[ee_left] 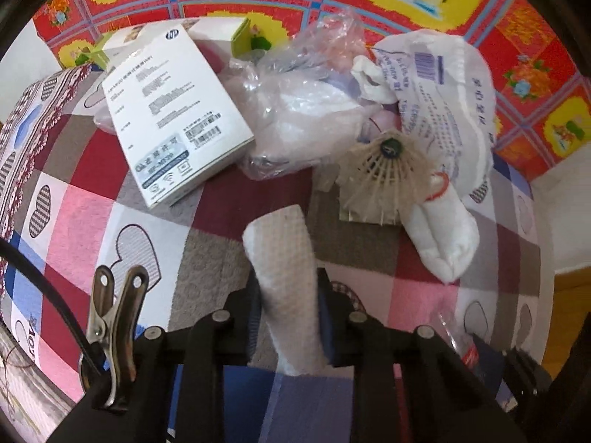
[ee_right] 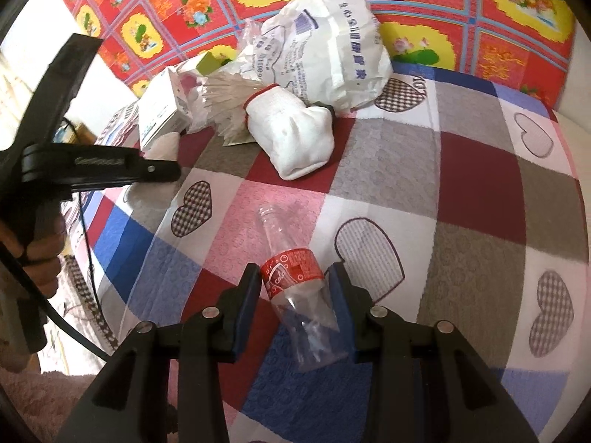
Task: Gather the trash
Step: 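Carry the bottle and paper towel in both tools over the red bin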
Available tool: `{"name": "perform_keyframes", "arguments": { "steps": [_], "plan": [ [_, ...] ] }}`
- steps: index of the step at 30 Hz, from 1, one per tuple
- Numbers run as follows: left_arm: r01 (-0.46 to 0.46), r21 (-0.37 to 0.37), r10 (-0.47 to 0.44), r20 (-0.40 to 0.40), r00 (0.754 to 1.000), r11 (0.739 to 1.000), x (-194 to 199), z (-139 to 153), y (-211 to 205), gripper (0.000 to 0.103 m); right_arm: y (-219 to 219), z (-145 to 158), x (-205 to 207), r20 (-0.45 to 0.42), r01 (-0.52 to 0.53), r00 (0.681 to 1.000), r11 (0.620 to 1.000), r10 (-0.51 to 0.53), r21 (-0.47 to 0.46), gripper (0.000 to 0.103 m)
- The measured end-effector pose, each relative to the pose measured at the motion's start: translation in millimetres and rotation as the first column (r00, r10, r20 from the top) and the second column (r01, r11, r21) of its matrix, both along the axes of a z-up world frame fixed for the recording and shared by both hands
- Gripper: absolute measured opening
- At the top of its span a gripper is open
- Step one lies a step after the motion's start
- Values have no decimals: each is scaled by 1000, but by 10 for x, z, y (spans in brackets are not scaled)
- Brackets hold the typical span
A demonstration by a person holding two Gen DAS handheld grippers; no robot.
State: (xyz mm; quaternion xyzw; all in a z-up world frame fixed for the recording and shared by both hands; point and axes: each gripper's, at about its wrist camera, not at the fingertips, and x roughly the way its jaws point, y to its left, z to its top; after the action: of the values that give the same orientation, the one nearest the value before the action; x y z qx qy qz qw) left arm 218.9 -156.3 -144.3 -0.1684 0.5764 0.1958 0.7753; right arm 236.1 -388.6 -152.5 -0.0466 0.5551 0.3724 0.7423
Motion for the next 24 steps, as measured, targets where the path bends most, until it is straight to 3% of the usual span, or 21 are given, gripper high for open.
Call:
{"name": "perform_keyframes", "arguments": {
  "steps": [10,19,24],
  "plan": [
    [117,-18,-117,17,993,993,-184,224,-341,27,-24,175,-252,76,59,995,998,-59,4,35],
    [216,-27,-214,58,975,976,-467,404,-585,27,-122,359,-498,55,176,982,983,-179,54,35],
    [275,-37,-272,67,960,961,-503,357,-571,27,-208,469,-694,65,236,969,970,-240,66,35]
  ]
}}
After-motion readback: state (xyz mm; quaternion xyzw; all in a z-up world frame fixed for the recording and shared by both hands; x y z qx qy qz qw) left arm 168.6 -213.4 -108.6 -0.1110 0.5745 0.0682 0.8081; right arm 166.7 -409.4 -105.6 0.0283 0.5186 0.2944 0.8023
